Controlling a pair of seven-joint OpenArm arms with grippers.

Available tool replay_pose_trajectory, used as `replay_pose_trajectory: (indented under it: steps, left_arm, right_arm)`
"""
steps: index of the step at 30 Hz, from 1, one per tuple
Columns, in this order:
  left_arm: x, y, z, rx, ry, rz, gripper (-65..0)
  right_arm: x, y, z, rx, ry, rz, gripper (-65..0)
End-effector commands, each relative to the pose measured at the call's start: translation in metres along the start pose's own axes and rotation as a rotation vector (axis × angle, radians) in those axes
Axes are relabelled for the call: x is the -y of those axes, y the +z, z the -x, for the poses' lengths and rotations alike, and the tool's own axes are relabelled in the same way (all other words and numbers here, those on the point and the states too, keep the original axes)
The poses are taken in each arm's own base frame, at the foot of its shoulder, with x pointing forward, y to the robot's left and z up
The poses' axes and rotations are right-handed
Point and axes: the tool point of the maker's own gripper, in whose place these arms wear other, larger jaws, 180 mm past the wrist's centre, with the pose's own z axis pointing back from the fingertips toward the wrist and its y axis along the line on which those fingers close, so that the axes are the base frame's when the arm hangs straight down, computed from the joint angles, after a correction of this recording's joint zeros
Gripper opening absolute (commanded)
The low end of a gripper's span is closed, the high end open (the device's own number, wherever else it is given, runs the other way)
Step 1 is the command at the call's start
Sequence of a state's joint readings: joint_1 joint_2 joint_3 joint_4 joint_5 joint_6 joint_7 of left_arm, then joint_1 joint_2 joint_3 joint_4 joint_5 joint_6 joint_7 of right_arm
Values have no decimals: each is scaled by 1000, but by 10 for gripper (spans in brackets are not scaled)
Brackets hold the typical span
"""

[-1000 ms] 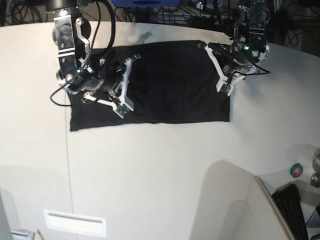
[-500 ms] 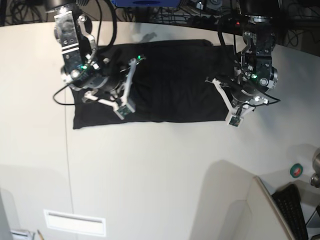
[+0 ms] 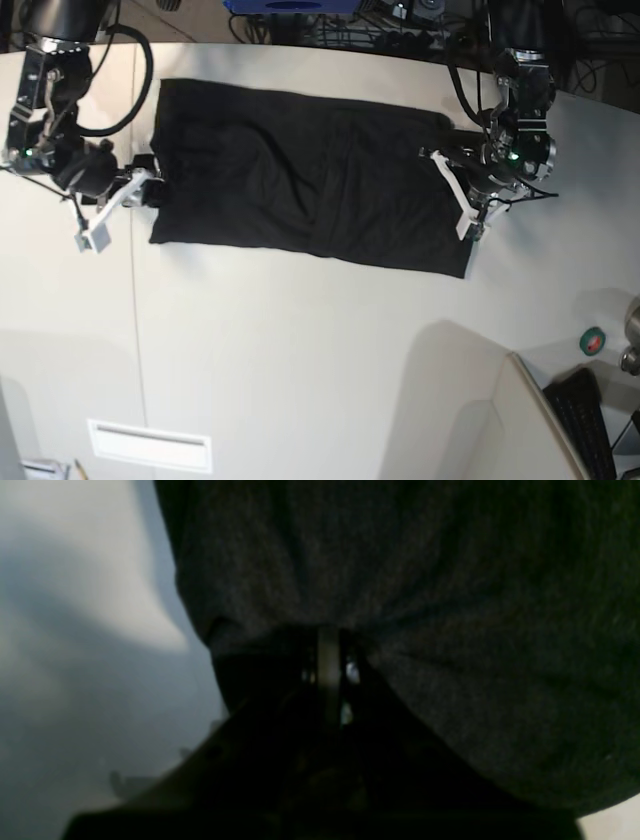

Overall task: Layout the t-shirt on the table in an organized manner, then fold the t-shirt properly
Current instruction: 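Grasp the folded shirt edges with both grippers and pull them flat, then hold the shirt ends with both grippers and straighten the rectangle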

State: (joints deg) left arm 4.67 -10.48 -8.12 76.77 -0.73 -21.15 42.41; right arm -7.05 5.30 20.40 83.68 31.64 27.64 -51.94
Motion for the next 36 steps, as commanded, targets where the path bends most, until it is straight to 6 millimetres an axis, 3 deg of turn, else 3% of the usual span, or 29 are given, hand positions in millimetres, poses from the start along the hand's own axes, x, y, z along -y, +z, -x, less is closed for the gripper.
replay_pose_trajectory:
  steps: [1,6,9,13,16,19,22,25,33,36]
  left_arm:
    - [-7,1,-8,5,-9,-23,-650]
    - [-11,14,-27,66,-24,-45,-650]
    - [-43,31,-20,67,48,-119,-650]
    - [-96,51,-2,64,149,-213,-650]
    - [-125,54,19,43,211,-253,-650]
    - [-136,43,26,88,256,-252,-650]
    - [-133,30,37,91,275,-231,-650]
    - [-128,27,37,96,277,-220,-650]
    - [-63,2,25,73,179,-87,-650]
    - [-49,-2,27,68,183,-62,-650]
  right_arm:
    - [-2,5,-13,41,0,-43,-350]
    - [4,5,11,-8,-194,-181,-326]
    - [15,0,28,-33,-306,-211,-264]
    - [11,-2,35,-47,-298,-234,-255]
    - [6,-5,37,-46,-280,-251,-254]
    - [13,-8,37,-20,-313,-239,-254]
    - [23,-6,38,-18,-320,-221,-254]
    - [19,-8,43,-52,-284,-225,-255]
    - [-24,-27,64,-152,-217,-307,-258]
    - [-33,-31,65,-152,-222,-324,-258]
